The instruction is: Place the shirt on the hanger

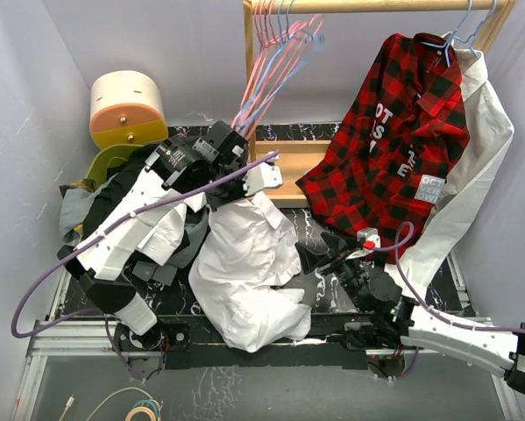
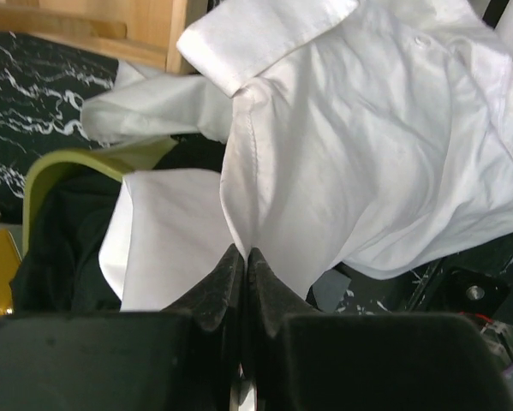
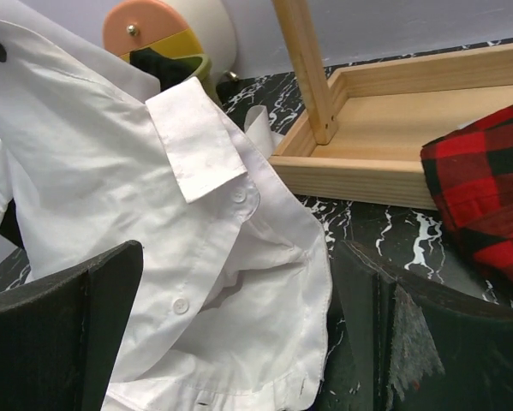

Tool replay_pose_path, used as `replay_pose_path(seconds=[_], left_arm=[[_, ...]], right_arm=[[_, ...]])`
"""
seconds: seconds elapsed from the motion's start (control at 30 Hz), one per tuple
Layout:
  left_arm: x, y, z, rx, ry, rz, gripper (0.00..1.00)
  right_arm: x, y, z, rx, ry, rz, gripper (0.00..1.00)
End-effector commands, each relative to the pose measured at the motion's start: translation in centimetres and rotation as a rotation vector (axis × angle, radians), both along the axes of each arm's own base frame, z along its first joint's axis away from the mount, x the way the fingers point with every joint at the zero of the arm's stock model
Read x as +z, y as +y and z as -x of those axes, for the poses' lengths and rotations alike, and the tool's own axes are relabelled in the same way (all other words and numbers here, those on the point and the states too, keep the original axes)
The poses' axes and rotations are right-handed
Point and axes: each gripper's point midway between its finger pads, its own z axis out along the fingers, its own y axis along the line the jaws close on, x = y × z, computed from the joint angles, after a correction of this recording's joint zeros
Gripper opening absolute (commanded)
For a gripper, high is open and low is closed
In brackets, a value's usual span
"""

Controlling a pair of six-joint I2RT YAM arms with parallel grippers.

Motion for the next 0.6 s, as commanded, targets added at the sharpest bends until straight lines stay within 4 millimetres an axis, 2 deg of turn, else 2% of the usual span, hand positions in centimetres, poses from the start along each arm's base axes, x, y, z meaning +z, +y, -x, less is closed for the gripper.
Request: replay_pose_path(seconds=[0.0,0.17,0.23,0.3,0.43,0.57], left_arm=[[0.4,5.1,2.3,0.071,-0.018,-0.108,0.0],[0.5,8.8,3.6,0.128,-0.065,-0.161,0.0],[0.7,9.8,4.0,0.139,-0.082,-0.158,0.0],[0.8,10.1,4.3,0.14,-0.084,-0.152,0.0],[0.8,10.2,4.8,0.126,-0.081,-0.136,0.0],[1.0,10.1,5.0,0.117,-0.086,-0.12,0.0]], right_arm=[[2.5,1.5,0.3,0.06,-0.097,-0.077,0.98],[0.2,1.0,-1.4,-0.029,-0.047,-0.052,0.98],[-1.6,1.3,-2.3,-0.049,-0.014,0.004,1.0],[-2.5,1.9,-3.3,-0.031,-0.005,0.038,1.0],[-3.2,4.3,-5.1,0.078,0.005,0.061,0.99],[-1.8,8.7,-6.0,0.223,-0.035,0.091,0.99]])
